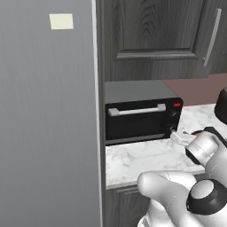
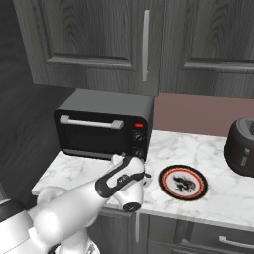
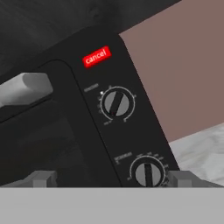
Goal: Pull the toaster oven rack outwards. Pick up the baguette from the plate and place it on the toaster oven rack. Close the toaster oven door fully and set the temperature to the lowest setting.
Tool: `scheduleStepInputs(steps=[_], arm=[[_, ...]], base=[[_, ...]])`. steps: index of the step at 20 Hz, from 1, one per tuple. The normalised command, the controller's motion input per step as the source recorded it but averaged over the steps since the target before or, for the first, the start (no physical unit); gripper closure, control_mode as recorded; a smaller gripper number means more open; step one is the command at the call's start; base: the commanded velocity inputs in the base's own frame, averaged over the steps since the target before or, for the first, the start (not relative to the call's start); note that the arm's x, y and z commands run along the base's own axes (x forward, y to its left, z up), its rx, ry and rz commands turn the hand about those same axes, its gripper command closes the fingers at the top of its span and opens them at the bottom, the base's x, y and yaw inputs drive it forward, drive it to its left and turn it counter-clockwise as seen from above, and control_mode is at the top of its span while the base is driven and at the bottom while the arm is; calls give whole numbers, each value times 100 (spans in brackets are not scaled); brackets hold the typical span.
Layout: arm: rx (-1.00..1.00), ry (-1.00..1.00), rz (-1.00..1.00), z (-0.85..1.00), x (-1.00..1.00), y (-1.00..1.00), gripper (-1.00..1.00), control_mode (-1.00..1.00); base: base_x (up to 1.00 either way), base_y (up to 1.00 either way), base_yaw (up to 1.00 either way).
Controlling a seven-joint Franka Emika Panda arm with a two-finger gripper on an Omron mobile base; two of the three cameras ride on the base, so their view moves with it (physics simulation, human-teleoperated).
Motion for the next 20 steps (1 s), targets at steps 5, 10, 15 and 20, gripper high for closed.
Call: scheduleStepInputs(steps=[5, 10, 15, 20], arm=[[-1, 11, 0, 0, 26, 0, -100, -100], [0, 0, 0, -2, 16, 0, -100, -100], [0, 0, -1, -12, 2, 0, -100, -100], [0, 0, 0, -18, 0, 0, -100, -100]], base=[[0, 0, 0], [0, 0, 0], [0, 0, 0], [0, 0, 0]])
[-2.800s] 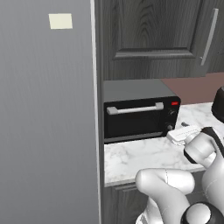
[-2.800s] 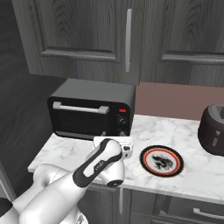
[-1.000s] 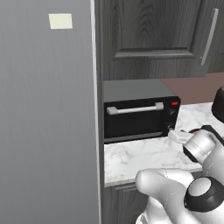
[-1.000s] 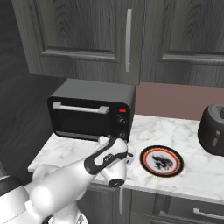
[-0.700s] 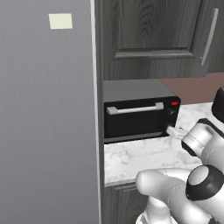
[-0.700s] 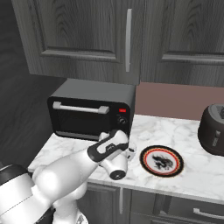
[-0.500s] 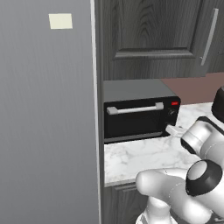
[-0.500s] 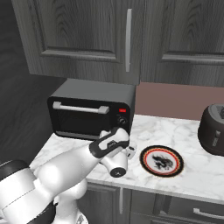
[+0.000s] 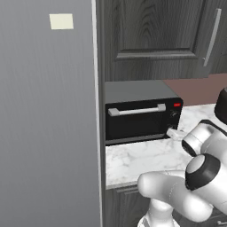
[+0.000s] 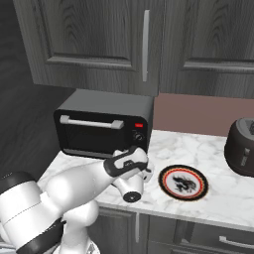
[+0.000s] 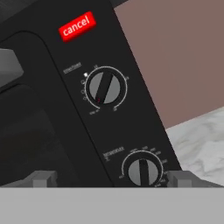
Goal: Pull the toaster oven rack outwards. Pick up the baguette from the plate and place it on the toaster oven rack. Close the toaster oven door fully and set the temperature to the lowest setting.
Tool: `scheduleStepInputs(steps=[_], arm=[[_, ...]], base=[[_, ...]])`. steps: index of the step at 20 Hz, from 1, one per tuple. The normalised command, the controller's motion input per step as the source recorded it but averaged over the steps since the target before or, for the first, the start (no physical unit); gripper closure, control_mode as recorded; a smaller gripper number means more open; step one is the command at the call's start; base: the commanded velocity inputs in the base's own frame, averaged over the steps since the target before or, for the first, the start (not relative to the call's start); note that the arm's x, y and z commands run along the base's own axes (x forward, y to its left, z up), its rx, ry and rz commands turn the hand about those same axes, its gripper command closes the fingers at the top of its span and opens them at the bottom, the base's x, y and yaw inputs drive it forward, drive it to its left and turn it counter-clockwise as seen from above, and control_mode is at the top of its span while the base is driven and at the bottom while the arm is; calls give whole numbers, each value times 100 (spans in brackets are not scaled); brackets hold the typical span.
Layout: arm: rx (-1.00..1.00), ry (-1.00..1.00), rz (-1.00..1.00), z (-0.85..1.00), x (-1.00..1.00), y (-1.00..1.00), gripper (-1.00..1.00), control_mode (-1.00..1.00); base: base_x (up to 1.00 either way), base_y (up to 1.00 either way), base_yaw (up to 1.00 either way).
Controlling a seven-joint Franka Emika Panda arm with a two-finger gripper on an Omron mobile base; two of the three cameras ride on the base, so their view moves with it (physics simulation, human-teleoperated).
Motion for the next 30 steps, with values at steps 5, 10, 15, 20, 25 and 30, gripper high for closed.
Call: scheduleStepInputs(steps=[5, 10, 15, 20, 25, 30], arm=[[0, 0, 0, -6, 0, 0, -100, -100], [0, 0, 0, -4, 1, -1, -100, -100], [0, 0, 0, -2, 0, 0, -100, -100], [0, 0, 0, 0, 3, -14, -100, -100], [0, 0, 0, 0, 0, -18, -100, -100], [0, 0, 0, -3, 0, 0, -100, -100]], base=[[0, 0, 0], [0, 0, 0], [0, 0, 0], [0, 0, 0], [0, 0, 0], [0, 0, 0]])
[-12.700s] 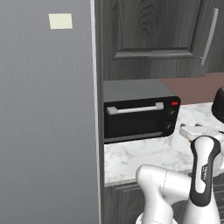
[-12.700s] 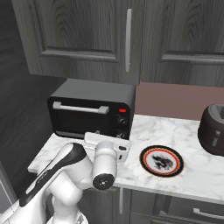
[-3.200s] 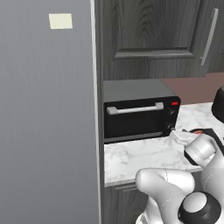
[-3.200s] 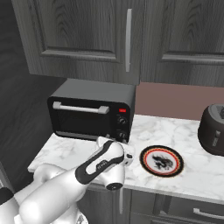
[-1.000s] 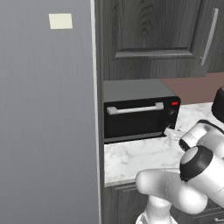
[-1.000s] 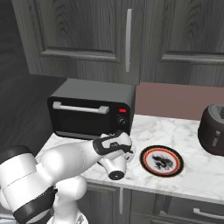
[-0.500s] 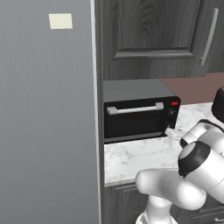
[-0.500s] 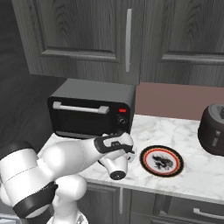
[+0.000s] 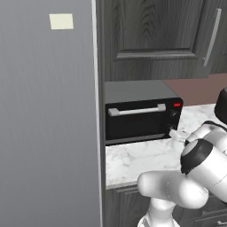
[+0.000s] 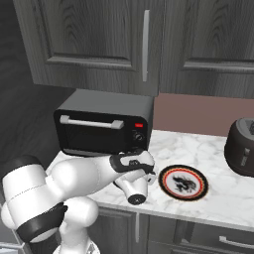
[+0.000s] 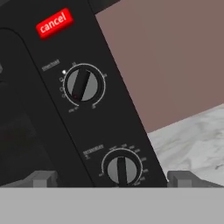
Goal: Pull the toaster oven rack outwards. Pick up the baguette from the plate and place it on the toaster oven rack. Close the toaster oven door fully and set the temperature to the lowest setting.
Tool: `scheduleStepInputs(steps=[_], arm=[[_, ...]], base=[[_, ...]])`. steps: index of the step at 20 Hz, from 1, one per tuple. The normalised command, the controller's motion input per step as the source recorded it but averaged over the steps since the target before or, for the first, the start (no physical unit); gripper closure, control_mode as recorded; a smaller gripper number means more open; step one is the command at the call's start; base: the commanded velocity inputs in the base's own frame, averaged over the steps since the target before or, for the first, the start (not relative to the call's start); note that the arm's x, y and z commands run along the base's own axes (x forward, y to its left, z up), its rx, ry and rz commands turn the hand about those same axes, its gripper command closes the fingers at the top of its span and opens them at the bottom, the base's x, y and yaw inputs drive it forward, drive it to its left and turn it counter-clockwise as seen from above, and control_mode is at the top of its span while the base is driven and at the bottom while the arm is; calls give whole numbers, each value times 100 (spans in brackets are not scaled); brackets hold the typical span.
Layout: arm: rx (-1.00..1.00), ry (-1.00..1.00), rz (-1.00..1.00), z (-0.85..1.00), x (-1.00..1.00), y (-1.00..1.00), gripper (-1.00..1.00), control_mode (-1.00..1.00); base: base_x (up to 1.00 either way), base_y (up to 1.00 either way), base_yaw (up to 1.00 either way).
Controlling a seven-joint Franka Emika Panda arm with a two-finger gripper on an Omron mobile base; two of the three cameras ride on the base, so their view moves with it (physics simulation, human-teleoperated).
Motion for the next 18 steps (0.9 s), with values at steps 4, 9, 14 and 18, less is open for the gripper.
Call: scheduleStepInputs(steps=[4, 9, 14, 18], arm=[[0, 0, 0, -14, 0, 4, -100, -100], [0, 0, 0, -18, 0, 2, -100, -100], [0, 0, 0, -7, 5, 0, -100, -100], [0, 0, 0, 0, 13, 0, -100, -100]], base=[[0, 0, 0], [0, 0, 0], [0, 0, 0], [0, 0, 0]])
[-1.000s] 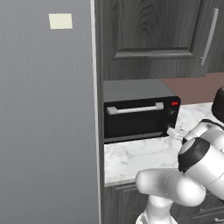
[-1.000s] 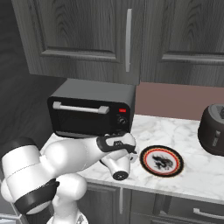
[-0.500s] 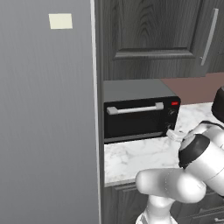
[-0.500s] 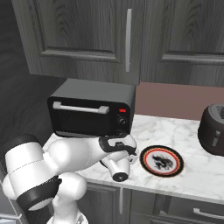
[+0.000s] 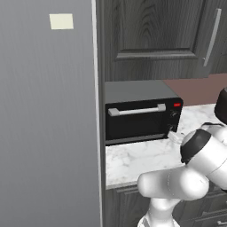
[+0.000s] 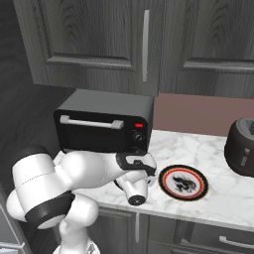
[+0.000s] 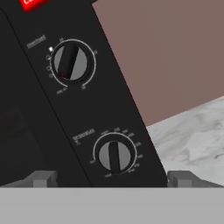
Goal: Pull the toaster oven rack outwards. Pick up the baguette from the plate and place it on the toaster oven rack. Close the toaster oven door fully and set the temperature to the lowest setting.
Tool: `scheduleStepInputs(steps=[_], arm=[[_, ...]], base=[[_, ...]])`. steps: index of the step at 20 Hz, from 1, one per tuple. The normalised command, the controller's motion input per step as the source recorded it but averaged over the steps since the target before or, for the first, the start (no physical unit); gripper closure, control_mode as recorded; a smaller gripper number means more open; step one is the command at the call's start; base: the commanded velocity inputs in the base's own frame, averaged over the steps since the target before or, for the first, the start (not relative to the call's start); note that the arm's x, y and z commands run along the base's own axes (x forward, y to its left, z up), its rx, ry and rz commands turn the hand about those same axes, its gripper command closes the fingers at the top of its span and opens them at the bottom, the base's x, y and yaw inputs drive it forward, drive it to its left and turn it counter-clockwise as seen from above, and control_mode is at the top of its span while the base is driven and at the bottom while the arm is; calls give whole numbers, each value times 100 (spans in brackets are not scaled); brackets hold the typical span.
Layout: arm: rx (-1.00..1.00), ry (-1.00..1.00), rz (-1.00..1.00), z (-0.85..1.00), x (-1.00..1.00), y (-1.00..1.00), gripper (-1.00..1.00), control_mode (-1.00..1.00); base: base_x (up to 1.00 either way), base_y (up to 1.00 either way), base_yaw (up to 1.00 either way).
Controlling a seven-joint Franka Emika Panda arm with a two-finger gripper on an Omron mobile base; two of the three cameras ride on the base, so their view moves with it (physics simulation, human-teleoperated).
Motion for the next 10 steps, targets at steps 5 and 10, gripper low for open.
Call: scheduleStepInputs(steps=[5, 10], arm=[[0, 0, 0, 0, 16, 0, -100, -100], [0, 0, 0, 0, 11, 0, -100, -100]], base=[[0, 0, 0], [0, 0, 0]])
